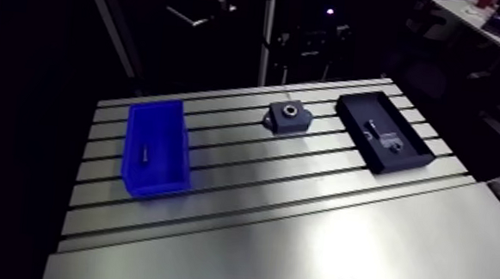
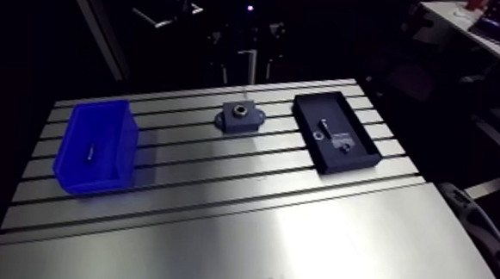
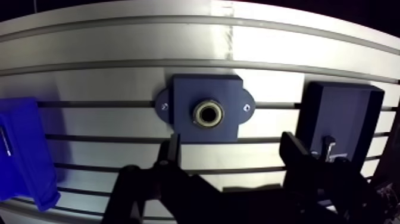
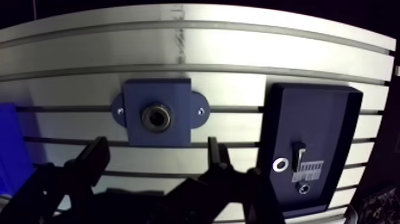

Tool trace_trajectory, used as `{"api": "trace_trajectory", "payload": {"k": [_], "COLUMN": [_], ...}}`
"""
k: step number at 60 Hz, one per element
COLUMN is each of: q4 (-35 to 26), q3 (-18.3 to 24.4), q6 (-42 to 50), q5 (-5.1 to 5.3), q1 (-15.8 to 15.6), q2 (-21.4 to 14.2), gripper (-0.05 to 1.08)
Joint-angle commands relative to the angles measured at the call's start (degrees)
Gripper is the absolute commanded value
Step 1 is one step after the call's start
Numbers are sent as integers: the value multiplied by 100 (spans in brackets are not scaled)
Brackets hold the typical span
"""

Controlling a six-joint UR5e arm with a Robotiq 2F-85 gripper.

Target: Pick up the bearing and press it into the housing until flush.

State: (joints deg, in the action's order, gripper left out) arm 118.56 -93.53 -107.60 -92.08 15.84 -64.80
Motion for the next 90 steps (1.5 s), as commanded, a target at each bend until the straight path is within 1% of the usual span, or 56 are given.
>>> {"api": "trace_trajectory", "payload": {"k": [1,30,35,42,52,63,70,90], "q4": [-74,-74,-74,-65,-39,0,169,181], "q3": [57,77,67,51,15,-30,-63,-74], "q6": [42,77,86,86,103,121,112,103], "q5": [35,37,97,115,116,82,89,106], "q1": [0,-1,-10,-10,-10,-10,-11,-19], "q2": [6,182,200,236,331,391,436,456], "gripper": [108,108,108,108,108,108,108,108]}}
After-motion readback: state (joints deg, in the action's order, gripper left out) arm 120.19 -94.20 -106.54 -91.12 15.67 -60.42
